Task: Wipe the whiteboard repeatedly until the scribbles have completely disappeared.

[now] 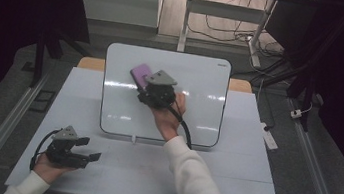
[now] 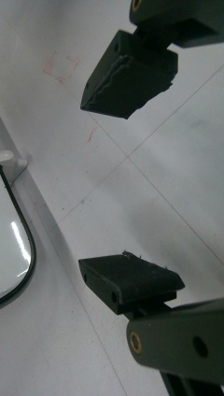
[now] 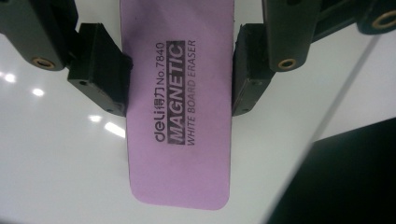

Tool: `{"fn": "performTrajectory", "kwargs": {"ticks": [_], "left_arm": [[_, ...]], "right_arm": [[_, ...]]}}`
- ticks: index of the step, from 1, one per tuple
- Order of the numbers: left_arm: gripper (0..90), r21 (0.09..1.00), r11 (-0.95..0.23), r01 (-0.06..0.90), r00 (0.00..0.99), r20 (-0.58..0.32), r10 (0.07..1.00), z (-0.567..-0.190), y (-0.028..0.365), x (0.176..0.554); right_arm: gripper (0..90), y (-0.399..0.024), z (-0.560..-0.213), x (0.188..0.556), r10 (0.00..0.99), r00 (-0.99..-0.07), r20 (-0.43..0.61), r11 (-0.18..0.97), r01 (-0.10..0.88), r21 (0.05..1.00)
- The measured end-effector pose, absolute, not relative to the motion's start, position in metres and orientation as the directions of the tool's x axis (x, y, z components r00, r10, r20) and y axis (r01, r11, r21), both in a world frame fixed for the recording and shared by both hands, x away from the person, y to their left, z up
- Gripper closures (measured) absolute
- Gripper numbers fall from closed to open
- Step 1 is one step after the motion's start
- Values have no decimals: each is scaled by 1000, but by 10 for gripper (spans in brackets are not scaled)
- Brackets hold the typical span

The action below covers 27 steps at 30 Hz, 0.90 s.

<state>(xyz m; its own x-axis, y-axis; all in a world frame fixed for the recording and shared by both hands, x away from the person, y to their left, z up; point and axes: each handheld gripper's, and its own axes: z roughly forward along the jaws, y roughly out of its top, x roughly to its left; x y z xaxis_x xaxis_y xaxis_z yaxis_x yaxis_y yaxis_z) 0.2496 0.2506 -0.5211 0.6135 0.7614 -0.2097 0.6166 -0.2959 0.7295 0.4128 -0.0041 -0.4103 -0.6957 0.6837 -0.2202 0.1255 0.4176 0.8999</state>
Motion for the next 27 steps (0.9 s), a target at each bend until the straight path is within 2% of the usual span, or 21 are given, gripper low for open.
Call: {"fn": "performTrajectory", "kwargs": {"ticks": [4, 5, 10, 13, 17, 21, 27], "left_arm": [[224, 728, -297, 618, 615, -212, 760, -522, 251, 250], [224, 728, -297, 618, 615, -212, 760, -522, 251, 250], [224, 729, -294, 619, 613, -214, 761, -522, 251, 250], [224, 729, -295, 618, 614, -214, 760, -521, 251, 250], [224, 728, -298, 617, 616, -211, 759, -521, 251, 250], [224, 729, -300, 616, 617, -208, 759, -521, 250, 250], [224, 731, -295, 616, 615, -212, 760, -521, 251, 250]], "right_arm": [[403, 10, -419, 403, 634, -717, -291, 488, 79, 869], [403, 8, -417, 404, 636, -724, -267, 476, 95, 874], [403, -29, -398, 422, 723, -659, -210, 393, 142, 908], [403, -62, -383, 433, 795, -581, -175, 330, 172, 928], [403, -76, -380, 436, 813, -565, -143, 296, 189, 936], [403, -70, -382, 433, 814, -555, -173, 320, 179, 930], [403, -56, -395, 422, 773, -601, -202, 368, 165, 915]]}}
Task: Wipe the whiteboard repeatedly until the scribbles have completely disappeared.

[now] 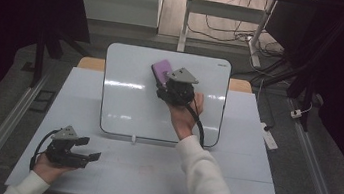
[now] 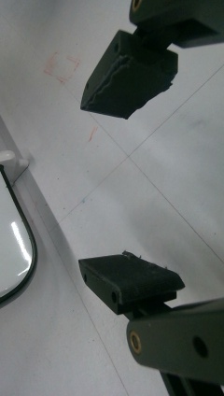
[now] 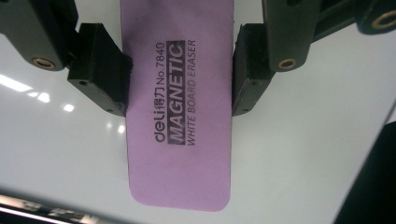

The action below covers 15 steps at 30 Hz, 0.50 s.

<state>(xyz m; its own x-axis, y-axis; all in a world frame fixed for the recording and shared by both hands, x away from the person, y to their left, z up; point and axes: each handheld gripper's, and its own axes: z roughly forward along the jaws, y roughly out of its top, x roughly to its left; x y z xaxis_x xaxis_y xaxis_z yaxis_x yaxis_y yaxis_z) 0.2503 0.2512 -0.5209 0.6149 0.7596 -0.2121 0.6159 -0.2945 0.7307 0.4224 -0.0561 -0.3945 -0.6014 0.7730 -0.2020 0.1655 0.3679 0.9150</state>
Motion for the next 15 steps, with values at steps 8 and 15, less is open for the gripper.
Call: {"fn": "performTrajectory", "kwargs": {"ticks": [8, 15], "left_arm": [[224, 732, -297, 614, 616, -208, 760, -520, 250, 250], [224, 731, -299, 614, 616, -207, 760, -520, 250, 251]], "right_arm": [[402, -79, -418, 401, 739, -636, -225, 425, 180, 887], [403, -127, -417, 382, 754, -633, -173, 378, 203, 904]]}}
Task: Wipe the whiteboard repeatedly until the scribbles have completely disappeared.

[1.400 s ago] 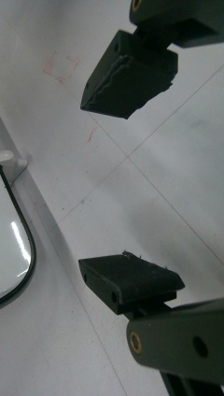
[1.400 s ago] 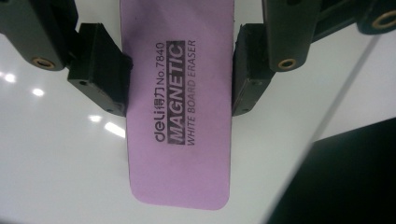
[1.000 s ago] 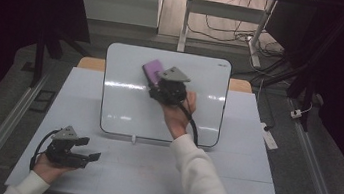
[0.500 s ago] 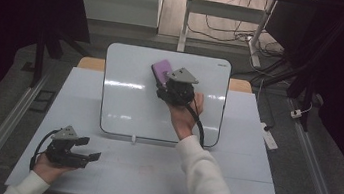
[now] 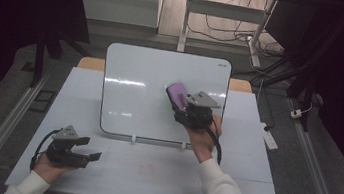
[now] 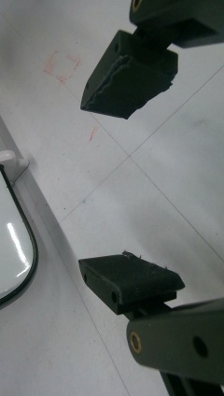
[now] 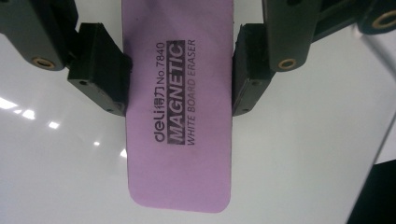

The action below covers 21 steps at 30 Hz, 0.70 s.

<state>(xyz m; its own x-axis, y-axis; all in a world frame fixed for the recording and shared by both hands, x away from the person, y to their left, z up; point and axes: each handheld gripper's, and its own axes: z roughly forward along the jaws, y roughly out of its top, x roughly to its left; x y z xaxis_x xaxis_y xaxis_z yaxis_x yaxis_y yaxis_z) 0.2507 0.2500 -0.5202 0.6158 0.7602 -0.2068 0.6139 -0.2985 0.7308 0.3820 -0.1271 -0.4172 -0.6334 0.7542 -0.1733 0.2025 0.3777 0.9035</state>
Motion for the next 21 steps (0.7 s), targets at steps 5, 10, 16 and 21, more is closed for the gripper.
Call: {"fn": "performTrajectory", "kwargs": {"ticks": [5, 10, 16, 21], "left_arm": [[224, 730, -303, 613, 616, -202, 761, -520, 248, 251], [224, 735, -300, 608, 615, -198, 763, -519, 248, 251], [224, 738, -300, 604, 619, -198, 760, -518, 247, 253], [223, 743, -296, 600, 625, -205, 753, -517, 246, 254]], "right_arm": [[402, -148, -420, 362, 727, -677, -114, 339, 210, 917], [402, -159, -426, 349, 706, -704, -74, 321, 225, 920], [402, -168, -433, 333, 671, -740, -53, 325, 229, 918], [402, -176, -440, 320, 654, -755, -45, 335, 235, 913]]}}
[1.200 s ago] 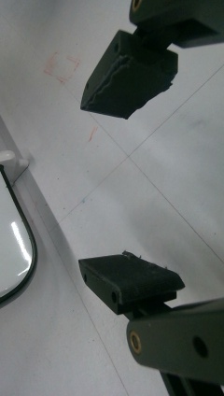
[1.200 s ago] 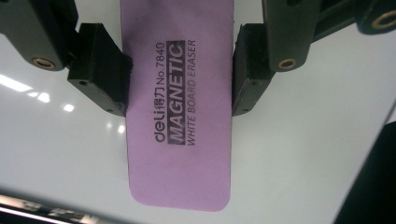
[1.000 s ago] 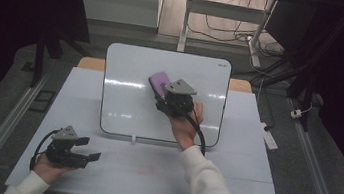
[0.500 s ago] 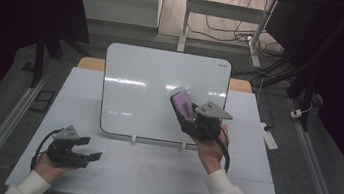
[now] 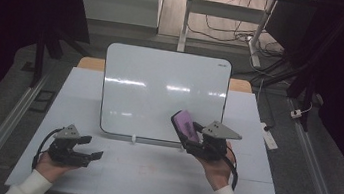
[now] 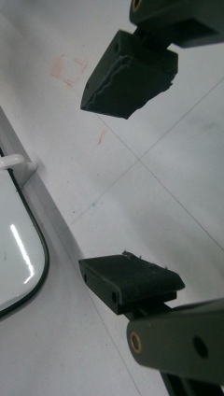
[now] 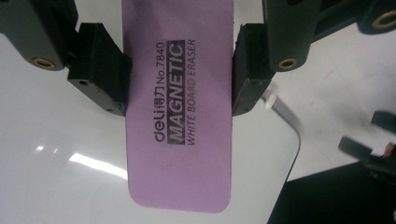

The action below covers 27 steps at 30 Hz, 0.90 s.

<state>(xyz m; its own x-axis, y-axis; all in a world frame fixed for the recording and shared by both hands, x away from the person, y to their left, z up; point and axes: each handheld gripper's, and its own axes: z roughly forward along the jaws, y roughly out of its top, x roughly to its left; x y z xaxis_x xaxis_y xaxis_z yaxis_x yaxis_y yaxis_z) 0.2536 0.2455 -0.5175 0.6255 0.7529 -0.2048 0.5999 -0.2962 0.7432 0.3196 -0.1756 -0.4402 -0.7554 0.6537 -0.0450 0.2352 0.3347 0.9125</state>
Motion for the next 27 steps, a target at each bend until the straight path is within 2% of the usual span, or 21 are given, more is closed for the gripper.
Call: {"fn": "performTrajectory", "kwargs": {"ticks": [15, 27], "left_arm": [[218, 773, -296, 561, 661, -203, 723, -508, 240, 258], [216, 794, -318, 518, 703, -183, 687, -493, 226, 264]], "right_arm": [[401, -189, -464, 303, 592, -806, -23, 399, 267, 877], [401, -185, -465, 303, 547, -836, -35, 437, 249, 864]]}}
